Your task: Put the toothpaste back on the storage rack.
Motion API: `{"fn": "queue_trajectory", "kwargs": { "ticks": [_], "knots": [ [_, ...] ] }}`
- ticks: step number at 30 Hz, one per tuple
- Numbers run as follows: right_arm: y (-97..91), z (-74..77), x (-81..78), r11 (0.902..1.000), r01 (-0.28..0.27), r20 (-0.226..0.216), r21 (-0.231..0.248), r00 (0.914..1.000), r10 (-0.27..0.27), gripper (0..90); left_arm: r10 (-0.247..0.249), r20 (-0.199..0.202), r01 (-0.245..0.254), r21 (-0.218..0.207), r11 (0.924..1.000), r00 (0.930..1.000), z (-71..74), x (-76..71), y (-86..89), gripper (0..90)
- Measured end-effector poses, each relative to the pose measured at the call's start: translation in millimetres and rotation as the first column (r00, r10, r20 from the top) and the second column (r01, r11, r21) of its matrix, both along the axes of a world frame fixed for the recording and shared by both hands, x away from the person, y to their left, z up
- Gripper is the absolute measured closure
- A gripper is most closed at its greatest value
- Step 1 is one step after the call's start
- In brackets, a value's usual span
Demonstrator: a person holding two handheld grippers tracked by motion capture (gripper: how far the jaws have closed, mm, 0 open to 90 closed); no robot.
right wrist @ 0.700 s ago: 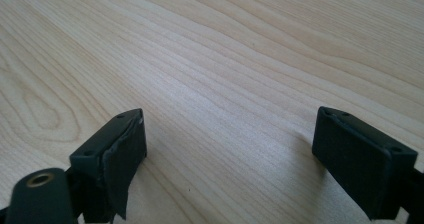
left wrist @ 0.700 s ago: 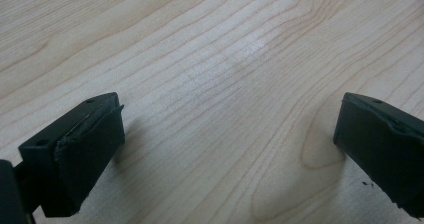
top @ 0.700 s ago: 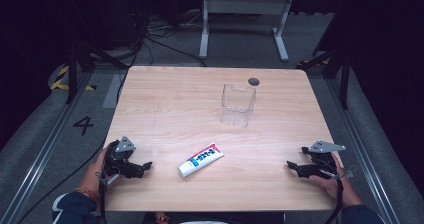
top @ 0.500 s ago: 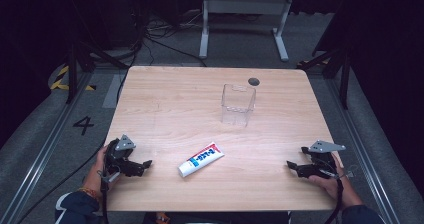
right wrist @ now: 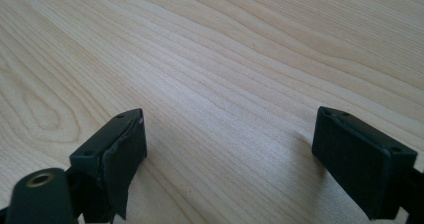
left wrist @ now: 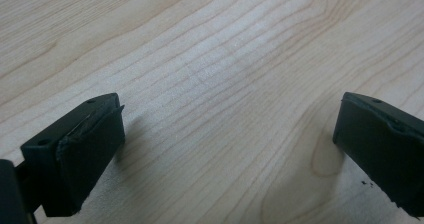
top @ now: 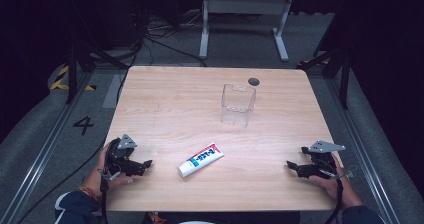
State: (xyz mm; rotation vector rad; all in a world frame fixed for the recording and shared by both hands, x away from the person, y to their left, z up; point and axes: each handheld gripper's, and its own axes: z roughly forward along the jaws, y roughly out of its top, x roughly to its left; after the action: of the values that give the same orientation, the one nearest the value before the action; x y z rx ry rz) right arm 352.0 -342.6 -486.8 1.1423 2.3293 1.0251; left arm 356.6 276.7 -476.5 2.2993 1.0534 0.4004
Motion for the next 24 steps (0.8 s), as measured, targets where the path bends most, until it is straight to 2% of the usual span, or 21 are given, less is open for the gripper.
{"fn": "queue_trajectory", "kwargs": {
  "ticks": [1, 3, 4, 5, 6, 7, 11, 13, 16, 21, 22, 24],
  "knots": [
    [0.0, 0.0, 0.0, 1.0, 0.0, 0.0, 0.0, 1.0, 0.0, 14.1, 0.0, 0.0, 0.0, 0.0, 1.0, 1.0, 0.0, 0.0, 0.0, 1.0],
    [0.0, 0.0, 0.0, 1.0, 0.0, 0.0, 0.0, 1.0, 0.0, 14.1, -0.01, -0.029, 0.01, 0.002, 0.9999, 0.9995, 2.9, -0.6, -2.5, 3.0],
    [0.0, 0.0, 0.1, 1.0, 0.0, 0.0, 0.0, 1.0, 0.0, 14.1, -0.032, -0.036, 0.032, 0.006, 0.9995, 0.9988, 5.1, -0.7, -3.4, 7.2],
    [0.0, 0.0, 0.0, 1.0, 0.0, 0.0, 0.0, 1.0, 0.0, 14.1, -0.074, -0.043, 0.075, 0.011, 0.9971, 0.9963, 9.1, -1.3, -5.3, 19.5],
    [0.0, 0.0, 0.0, 1.0, 0.0, 0.0, 0.0, 1.0, 0.0, 14.1, -0.093, -0.06, 0.095, 0.019, 0.9953, 0.9938, 11.6, -1.7, -7.0, 22.8],
    [0.0, 0.0, 0.0, 1.0, 0.0, 0.0, 0.0, 1.0, 0.0, 14.1, -0.093, -0.06, 0.095, 0.019, 0.9953, 0.9938, 11.6, -1.7, -7.0, 18.5],
    [0.0, 0.0, -0.5, 1.0, 0.002, 0.0, 0.0, 1.0, -0.002, 14.3, -0.123, -0.069, 0.126, 0.031, 0.9916, 0.99, 19.7, -2.8, -14.7, 21.2],
    [-0.4, 0.2, -1.4, 1.0, 0.0, -0.001, 0.001, 1.0, 0.0, 14.5, -0.145, -0.063, 0.148, 0.047, 0.9879, 0.9874, 23.2, -5.4, -22.1, 18.0],
    [-0.4, 0.1, -1.5, 1.0, 0.0, -0.001, 0.001, 1.0, 0.0, 14.4, -0.193, -0.063, 0.196, 0.048, 0.9794, 0.9792, 28.9, -8.6, -30.7, 21.9],
    [-0.4, 0.2, -1.5, 1.0, 0.0, -0.002, 0.001, 1.0, 0.0, 14.5, -0.24, -0.048, 0.243, 0.058, 0.9684, 0.9696, 37.3, -13.3, -47.6, 20.3],
    [-0.4, 0.1, -1.6, 1.0, 0.0, -0.001, 0.001, 1.0, 0.0, 14.5, -0.251, -0.057, 0.254, 0.056, 0.9655, 0.9663, 39.0, -13.9, -51.1, 19.9],
    [-0.2, 0.1, -2.2, 1.0, 0.004, -0.001, 0.002, 1.0, -0.004, 14.5, -0.271, -0.049, 0.274, 0.052, 0.9604, 0.9613, 41.5, -15.4, -59.5, 19.6]
  ]
}}
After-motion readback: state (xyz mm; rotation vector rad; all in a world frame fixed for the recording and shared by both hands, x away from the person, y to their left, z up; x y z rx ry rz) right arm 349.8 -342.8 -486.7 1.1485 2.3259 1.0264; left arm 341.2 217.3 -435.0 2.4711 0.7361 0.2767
